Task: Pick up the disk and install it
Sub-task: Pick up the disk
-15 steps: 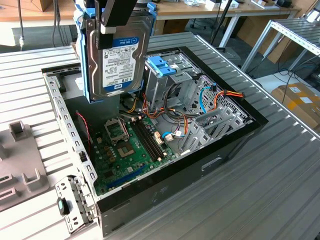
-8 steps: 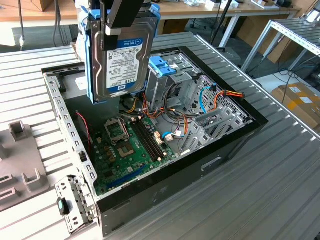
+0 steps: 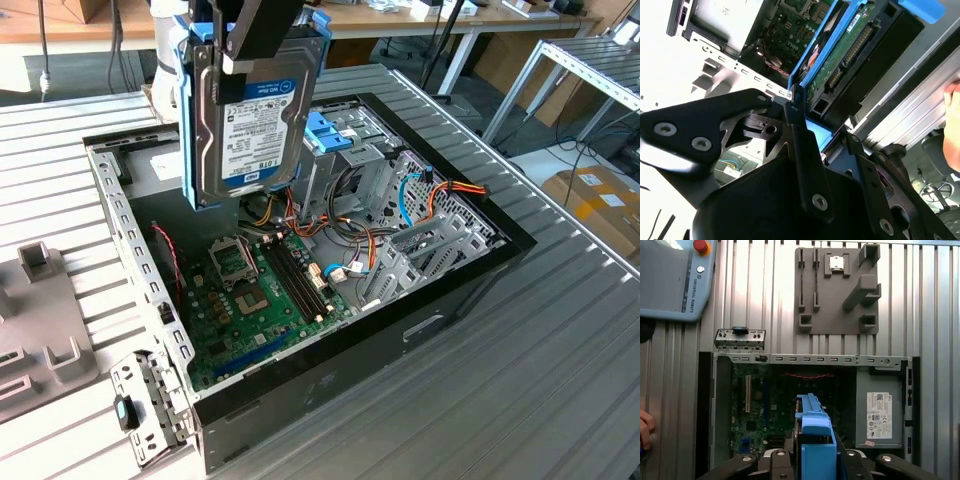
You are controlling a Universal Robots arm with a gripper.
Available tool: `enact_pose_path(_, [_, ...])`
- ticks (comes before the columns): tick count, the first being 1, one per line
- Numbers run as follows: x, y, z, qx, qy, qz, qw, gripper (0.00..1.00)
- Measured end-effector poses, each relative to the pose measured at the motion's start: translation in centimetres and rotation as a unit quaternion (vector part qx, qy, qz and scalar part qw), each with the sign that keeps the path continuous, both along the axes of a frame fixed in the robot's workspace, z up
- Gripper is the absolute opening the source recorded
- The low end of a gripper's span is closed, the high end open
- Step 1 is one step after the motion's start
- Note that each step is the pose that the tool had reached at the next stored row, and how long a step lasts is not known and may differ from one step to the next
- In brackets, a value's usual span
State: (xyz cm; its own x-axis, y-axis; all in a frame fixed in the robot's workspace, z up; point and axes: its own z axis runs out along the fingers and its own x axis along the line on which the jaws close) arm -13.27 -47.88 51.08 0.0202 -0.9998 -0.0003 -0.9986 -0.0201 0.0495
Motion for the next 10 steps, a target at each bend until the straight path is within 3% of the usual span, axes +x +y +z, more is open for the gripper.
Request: enact_pose_path(10, [0.74,-0.98,-0.05,0.0001,0.0001,0.000,1.00000,0.37])
